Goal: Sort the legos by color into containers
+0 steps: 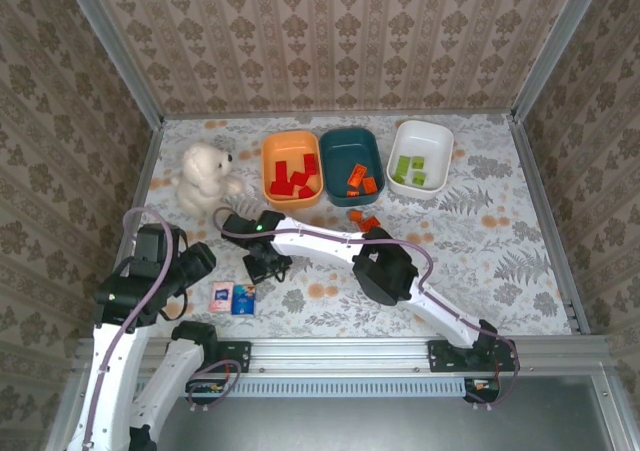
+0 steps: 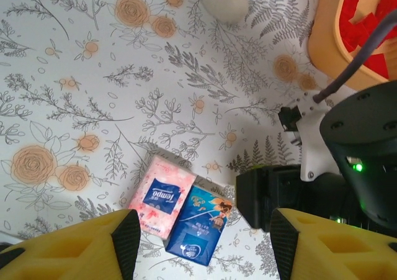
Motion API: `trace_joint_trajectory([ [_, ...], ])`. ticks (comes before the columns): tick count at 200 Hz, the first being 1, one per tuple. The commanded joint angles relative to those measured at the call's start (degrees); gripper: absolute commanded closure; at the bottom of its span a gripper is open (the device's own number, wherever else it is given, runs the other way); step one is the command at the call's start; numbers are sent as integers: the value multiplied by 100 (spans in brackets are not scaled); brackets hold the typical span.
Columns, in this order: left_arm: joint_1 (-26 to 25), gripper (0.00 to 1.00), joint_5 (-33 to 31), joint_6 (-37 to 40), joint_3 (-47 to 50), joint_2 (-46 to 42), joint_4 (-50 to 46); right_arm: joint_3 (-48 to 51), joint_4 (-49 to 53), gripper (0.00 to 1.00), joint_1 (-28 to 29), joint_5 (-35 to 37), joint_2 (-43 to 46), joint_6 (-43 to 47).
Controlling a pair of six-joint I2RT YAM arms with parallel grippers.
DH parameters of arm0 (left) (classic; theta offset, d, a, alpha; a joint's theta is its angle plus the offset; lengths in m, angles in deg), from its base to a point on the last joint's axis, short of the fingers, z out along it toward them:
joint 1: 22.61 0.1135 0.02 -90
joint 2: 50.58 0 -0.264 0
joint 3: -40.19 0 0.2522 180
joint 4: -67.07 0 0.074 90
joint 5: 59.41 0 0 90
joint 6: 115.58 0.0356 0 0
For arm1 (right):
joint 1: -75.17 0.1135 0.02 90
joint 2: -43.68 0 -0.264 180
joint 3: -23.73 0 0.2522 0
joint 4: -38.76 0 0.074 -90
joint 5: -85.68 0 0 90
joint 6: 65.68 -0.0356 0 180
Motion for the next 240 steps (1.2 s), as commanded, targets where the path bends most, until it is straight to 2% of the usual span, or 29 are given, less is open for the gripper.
trace_joint_trajectory([
  [1,47,40,-27,105,-90,-130,-215,-252,303,64,-86,231,-117,-139],
  [34,47,40,148,133,4,-135,-57,-36,220,76,-186,477,434,-78],
  [85,-80,40,1055,111,430,384,1034,1075,38,79,-750,757,2043,-72],
  [109,-666,40,1108,-113,559,892,1899,1912,-93,81,-1400,820,3034,-26],
  [130,-1584,40,832,-247,473,1551,2626,2424,-73,80,-2218,874,3690,193],
  [147,-2112,40,719,-285,273,2247,3162,2651,-36,80,-2985,877,3994,428],
  [191,-2696,40,988,-181,-548,3981,4031,2609,-1,80,-4643,1075,3749,787],
  [214,-2826,40,1074,21,-1144,4668,4075,2392,-42,79,-5169,1130,3207,792],
  [240,-2937,40,1132,190,-1629,5241,4075,1838,134,79,-5486,1161,2415,742],
])
